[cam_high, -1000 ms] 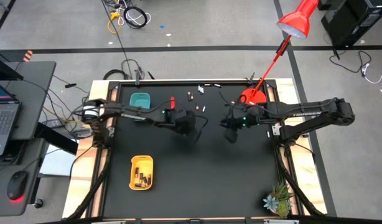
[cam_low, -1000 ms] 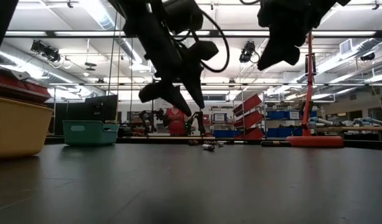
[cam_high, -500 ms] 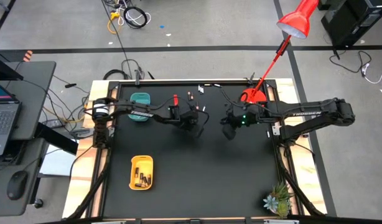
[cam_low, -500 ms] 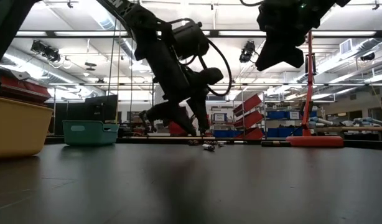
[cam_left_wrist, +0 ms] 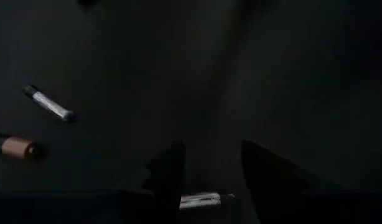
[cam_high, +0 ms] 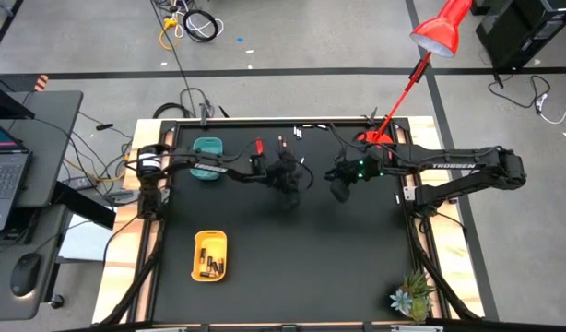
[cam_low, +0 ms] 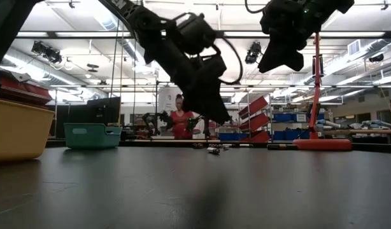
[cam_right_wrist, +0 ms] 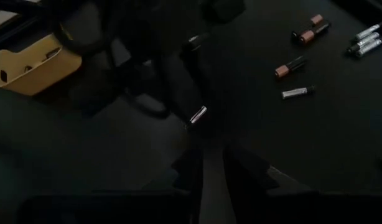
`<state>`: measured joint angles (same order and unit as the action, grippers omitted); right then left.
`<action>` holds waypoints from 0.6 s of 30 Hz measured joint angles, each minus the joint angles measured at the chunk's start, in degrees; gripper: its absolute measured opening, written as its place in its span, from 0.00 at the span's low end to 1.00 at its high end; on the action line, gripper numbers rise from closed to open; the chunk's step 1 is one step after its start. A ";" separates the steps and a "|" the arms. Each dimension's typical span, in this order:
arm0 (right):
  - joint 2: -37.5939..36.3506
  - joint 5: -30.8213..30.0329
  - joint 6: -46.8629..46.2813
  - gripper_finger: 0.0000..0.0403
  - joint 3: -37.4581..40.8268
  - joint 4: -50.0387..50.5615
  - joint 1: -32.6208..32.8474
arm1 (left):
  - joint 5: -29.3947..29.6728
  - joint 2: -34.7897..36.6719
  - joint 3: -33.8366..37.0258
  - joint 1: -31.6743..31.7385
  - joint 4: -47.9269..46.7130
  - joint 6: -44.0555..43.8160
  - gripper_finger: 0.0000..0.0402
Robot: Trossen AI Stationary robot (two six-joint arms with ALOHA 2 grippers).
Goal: Sort batteries
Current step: Put the white battery into the blue bin
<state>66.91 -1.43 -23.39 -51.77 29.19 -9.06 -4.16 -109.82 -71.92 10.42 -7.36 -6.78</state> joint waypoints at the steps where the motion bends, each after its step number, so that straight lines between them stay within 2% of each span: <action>1: 0.01 0.03 -0.01 0.18 0.00 0.00 0.26 | -1.28 -0.25 0.00 0.76 0.36 0.08 0.40; 9: -0.48 0.62 -0.01 0.17 0.00 0.58 1.91 | -7.67 -3.31 -0.07 2.66 2.99 0.13 0.35; 18: -2.50 0.61 -0.01 0.17 -0.02 1.44 1.68 | -8.11 -5.09 0.02 1.61 0.75 0.52 0.34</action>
<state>64.41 -0.82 -23.40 -51.79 30.63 -7.38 -12.27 -114.91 -71.90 12.03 -6.61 -6.26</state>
